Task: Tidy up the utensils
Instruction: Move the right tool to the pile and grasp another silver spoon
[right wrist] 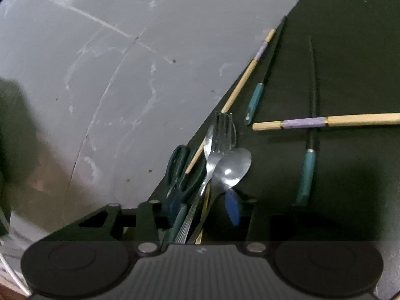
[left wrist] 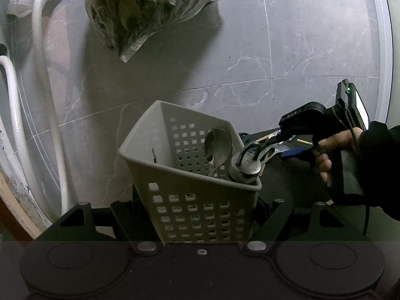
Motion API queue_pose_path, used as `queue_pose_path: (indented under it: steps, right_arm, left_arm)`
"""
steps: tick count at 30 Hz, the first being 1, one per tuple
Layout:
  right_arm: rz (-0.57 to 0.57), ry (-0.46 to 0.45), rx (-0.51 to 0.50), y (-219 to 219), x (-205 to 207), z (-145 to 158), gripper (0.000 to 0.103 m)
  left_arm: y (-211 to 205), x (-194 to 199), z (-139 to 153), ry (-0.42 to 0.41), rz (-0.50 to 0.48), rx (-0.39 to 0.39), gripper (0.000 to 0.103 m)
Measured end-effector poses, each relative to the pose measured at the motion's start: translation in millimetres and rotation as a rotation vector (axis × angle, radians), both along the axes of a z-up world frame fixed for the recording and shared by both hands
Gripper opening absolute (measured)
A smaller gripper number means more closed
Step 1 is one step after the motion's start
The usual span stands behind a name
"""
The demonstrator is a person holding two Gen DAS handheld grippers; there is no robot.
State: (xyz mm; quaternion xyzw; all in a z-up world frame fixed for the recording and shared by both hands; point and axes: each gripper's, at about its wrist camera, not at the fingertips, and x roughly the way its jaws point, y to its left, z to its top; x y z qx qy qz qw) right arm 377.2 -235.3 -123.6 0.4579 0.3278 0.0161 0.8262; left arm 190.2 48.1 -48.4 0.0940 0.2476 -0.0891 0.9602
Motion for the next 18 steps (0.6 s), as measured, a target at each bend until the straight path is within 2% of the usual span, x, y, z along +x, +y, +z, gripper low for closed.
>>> queue_pose_path:
  steps: [3, 18]
  right_arm:
    - [-0.026, 0.004, 0.020, -4.7, 2.4, -3.7, 0.035]
    - [-0.056, -0.008, -0.023, -15.3, 30.1, -4.9, 0.033]
  left_arm:
    - [0.0, -0.1, 0.0, 0.000, 0.000, 0.000, 0.079]
    - [0.2, -0.1, 0.1, 0.000, -0.001, 0.000, 0.079]
